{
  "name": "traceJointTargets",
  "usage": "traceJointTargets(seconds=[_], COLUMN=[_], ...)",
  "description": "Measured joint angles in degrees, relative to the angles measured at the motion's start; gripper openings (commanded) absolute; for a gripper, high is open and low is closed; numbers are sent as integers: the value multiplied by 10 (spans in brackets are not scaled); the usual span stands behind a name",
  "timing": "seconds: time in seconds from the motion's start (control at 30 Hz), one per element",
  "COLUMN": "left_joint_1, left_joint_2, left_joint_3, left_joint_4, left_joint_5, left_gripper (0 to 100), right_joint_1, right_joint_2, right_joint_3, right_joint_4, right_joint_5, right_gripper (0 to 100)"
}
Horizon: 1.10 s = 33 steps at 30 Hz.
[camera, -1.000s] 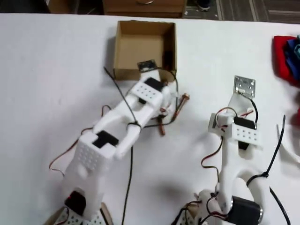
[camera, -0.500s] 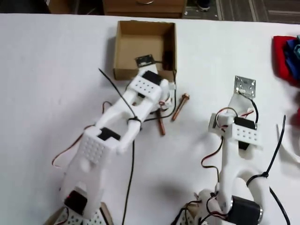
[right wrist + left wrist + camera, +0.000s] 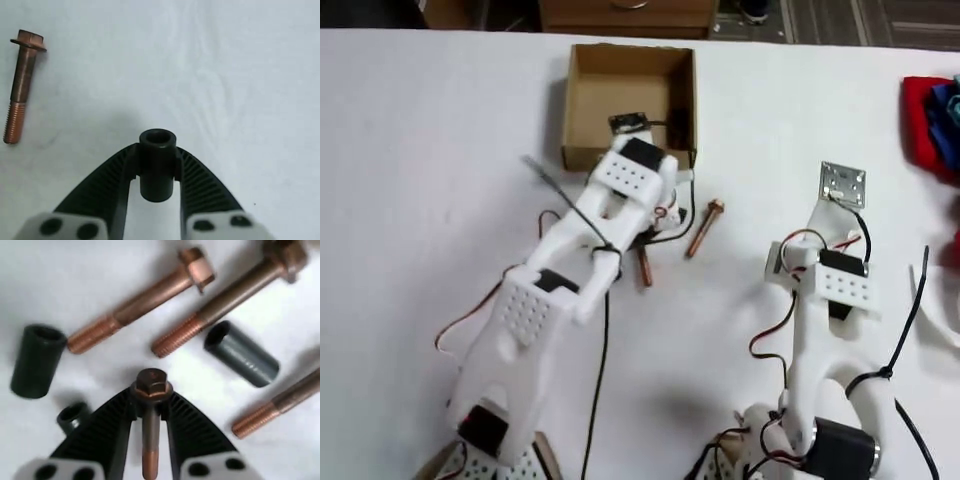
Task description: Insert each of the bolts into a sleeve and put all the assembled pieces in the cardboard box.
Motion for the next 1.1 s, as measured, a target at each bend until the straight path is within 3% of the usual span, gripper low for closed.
traceJointTargets(seconds=[0.17, 0.77, 1.0, 1.1], left_joint_1=[1, 0, -3, -9], left_joint_2=[2, 62, 64, 62], left_joint_3=[0, -28, -33, -29], left_joint_4=[4, 11, 28, 46], left_joint_5=[-41, -47, -51, -52], left_gripper=[31, 32, 198, 190], right_joint_1=[0, 0, 0, 0], right_joint_2=[0, 0, 0, 0], right_joint_3=[0, 0, 0, 0], right_joint_4=[0, 0, 0, 0], right_joint_5=[0, 0, 0, 0], right_gripper=[21, 21, 21, 21])
